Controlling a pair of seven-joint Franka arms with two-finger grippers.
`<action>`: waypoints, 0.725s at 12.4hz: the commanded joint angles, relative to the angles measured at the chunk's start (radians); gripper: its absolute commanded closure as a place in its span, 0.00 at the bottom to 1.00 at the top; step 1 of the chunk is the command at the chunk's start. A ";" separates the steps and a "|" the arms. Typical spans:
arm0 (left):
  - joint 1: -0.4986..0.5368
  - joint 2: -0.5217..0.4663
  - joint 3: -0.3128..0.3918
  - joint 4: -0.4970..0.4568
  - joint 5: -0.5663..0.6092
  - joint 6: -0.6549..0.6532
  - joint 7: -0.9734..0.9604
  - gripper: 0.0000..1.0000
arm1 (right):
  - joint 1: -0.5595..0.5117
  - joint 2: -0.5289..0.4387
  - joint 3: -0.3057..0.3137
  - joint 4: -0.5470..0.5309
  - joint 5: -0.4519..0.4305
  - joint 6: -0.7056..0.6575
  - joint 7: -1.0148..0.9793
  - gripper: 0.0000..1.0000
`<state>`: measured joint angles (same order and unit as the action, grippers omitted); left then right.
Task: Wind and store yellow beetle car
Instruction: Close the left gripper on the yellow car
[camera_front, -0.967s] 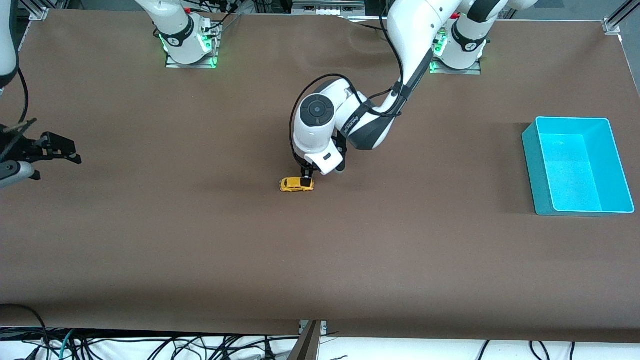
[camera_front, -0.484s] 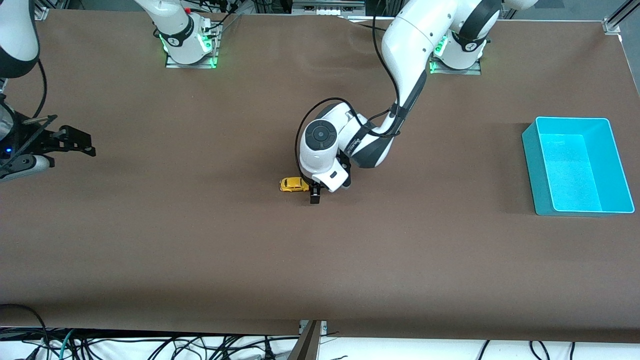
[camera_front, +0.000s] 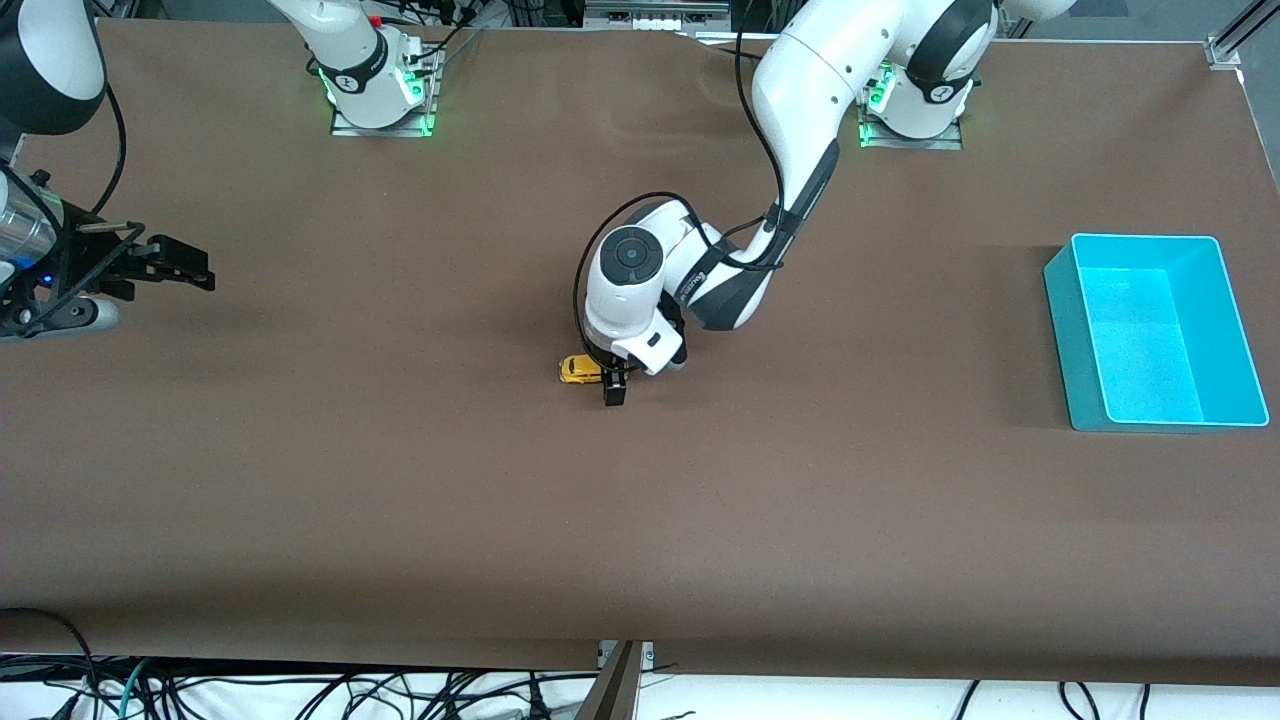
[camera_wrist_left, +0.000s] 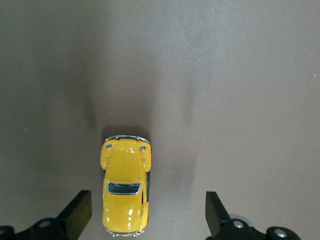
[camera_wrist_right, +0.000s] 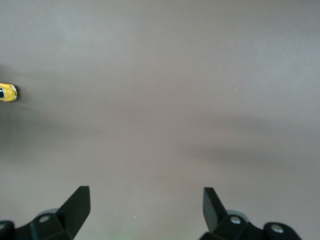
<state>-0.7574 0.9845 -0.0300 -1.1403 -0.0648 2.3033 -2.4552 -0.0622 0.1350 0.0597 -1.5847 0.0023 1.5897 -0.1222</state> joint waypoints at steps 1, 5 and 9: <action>-0.037 0.063 0.015 0.045 -0.018 0.059 -0.033 0.00 | 0.013 -0.032 0.000 -0.028 -0.013 -0.019 0.102 0.00; -0.063 0.082 0.015 0.048 -0.018 0.059 -0.033 0.02 | 0.039 -0.025 -0.001 -0.023 -0.016 -0.034 0.160 0.00; -0.060 0.082 0.015 0.044 -0.020 0.054 -0.034 0.91 | 0.042 -0.018 -0.003 -0.023 -0.047 -0.030 0.164 0.00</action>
<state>-0.8114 1.0449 -0.0260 -1.1302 -0.0648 2.3568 -2.4673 -0.0264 0.1332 0.0599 -1.5890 -0.0210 1.5644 0.0246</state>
